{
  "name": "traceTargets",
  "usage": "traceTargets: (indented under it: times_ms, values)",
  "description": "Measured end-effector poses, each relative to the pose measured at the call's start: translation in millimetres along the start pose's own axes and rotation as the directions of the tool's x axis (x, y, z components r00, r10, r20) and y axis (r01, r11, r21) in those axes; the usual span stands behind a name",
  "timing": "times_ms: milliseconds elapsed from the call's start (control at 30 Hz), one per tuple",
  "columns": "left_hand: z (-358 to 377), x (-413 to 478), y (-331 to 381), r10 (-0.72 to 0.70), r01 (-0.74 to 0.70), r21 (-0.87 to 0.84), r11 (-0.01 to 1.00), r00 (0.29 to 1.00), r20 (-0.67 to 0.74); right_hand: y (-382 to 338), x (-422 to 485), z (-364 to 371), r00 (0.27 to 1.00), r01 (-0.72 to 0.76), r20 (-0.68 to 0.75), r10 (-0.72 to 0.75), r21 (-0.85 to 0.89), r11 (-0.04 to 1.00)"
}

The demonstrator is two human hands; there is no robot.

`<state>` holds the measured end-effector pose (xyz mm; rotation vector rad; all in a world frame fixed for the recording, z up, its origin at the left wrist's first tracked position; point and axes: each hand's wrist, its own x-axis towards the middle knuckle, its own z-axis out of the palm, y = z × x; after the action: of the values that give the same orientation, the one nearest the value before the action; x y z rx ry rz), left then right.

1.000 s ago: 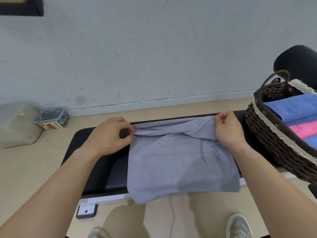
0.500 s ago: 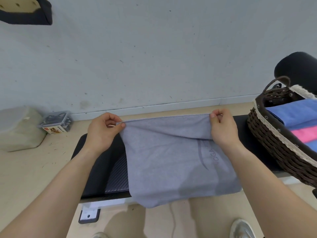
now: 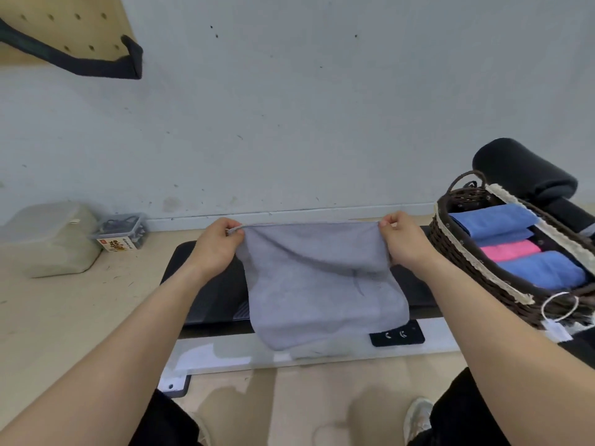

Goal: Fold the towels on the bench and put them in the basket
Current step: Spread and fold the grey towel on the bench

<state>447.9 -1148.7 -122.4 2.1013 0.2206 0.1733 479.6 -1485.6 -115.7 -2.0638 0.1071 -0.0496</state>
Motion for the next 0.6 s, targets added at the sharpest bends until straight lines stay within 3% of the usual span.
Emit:
traceTargets:
  times_ms: [67, 167, 333, 433, 500, 600]
  values:
    - [-12.9, -12.4, 7.5, -0.021, 0.023, -0.094, 0.995, 0.999, 0.027, -13.8, -16.6, -14.5, 0.994, -0.011, 0.113, 0.013, -0.02, 1.0]
    - [-30.5, -25.9, 18.2, 0.039, -0.039, 0.0, 0.999, 0.999, -0.002, -30.8, -35.5, -33.6, 0.985, 0.017, 0.169, -0.015, -0.008, 1.0]
    - [-52.7, -29.4, 41.3, 0.182, -0.182, 0.014, 0.983, 0.977, -0.109, -49.7, -37.2, -47.5, 0.989, 0.148, -0.005, -0.148, 0.023, 0.989]
    - [-51.1, -24.7, 42.9, 0.243, -0.215, 0.213, 0.953, 0.963, -0.115, -45.9, -32.8, -42.3, 0.979, 0.195, -0.037, -0.203, -0.143, 0.97]
    - [-45.5, -18.5, 35.9, 0.242, -0.194, 0.316, 0.929, 0.963, -0.118, -41.4, -29.0, -34.2, 0.982, 0.173, -0.038, -0.186, -0.22, 0.96]
    - [-37.0, -5.8, 28.8, 0.169, -0.117, 0.31, 0.943, 0.975, -0.144, -42.2, -20.8, -20.4, 0.996, 0.07, -0.057, -0.073, -0.052, 0.996]
